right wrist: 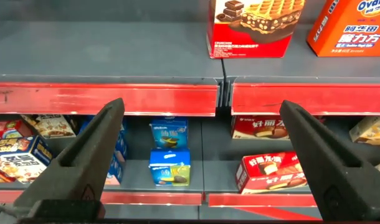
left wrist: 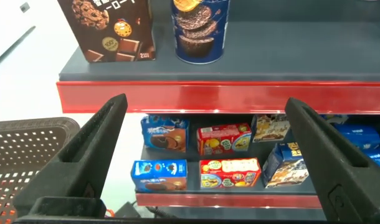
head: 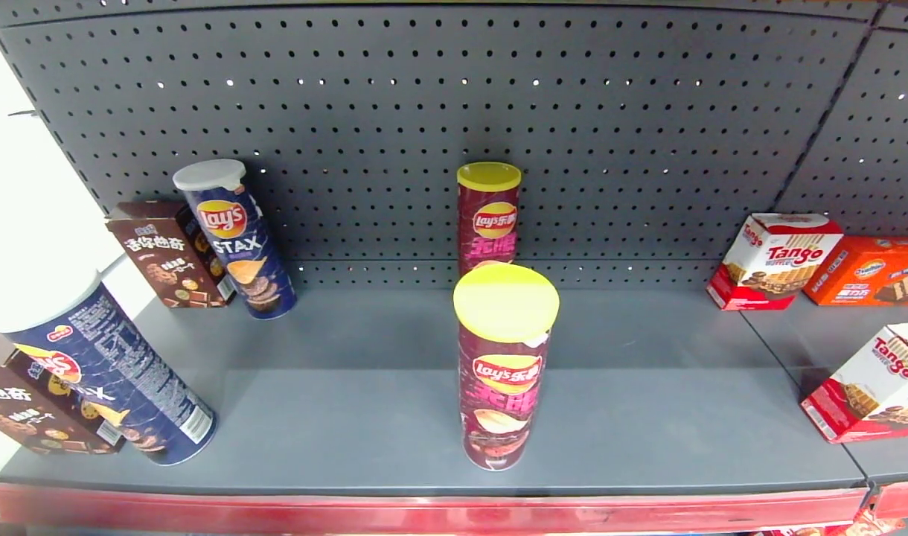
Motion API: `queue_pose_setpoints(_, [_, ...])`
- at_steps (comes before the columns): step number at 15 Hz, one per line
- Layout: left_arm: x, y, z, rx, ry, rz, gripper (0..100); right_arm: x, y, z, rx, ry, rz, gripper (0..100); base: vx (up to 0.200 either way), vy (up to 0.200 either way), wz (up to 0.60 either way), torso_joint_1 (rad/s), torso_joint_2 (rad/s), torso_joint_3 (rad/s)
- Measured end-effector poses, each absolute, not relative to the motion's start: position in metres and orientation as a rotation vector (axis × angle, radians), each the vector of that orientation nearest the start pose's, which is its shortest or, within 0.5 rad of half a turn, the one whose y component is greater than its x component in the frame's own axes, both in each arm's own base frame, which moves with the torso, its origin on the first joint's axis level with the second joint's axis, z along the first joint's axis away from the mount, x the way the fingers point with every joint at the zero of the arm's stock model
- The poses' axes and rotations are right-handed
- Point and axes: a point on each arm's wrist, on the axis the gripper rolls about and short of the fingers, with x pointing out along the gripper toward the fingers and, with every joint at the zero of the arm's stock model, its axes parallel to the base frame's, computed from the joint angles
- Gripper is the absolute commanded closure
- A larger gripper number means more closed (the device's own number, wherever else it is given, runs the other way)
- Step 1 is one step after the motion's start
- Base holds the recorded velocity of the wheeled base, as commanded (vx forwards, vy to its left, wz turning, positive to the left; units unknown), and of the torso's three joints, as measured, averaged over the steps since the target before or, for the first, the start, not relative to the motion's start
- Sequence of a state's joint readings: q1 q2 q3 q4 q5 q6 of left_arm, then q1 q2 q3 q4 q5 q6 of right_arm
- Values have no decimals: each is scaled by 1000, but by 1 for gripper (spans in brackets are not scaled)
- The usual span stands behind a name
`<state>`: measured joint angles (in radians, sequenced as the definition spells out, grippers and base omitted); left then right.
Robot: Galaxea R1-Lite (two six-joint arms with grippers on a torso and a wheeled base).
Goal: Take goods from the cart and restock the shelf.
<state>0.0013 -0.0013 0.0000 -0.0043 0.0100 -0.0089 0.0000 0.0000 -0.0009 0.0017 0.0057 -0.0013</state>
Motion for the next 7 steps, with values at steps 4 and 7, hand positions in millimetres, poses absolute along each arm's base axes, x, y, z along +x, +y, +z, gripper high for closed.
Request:
queue_pose_setpoints(4, [-23, 0, 76, -9, -5, 11, 0, -23, 0, 76, 0, 1, 5, 0, 0, 0, 0, 0, 0, 0])
queue_pose_setpoints(7, [-23, 0, 76, -9, -5, 11, 0, -23, 0, 76, -2, 1, 4, 0, 0, 0, 0, 0, 0, 0])
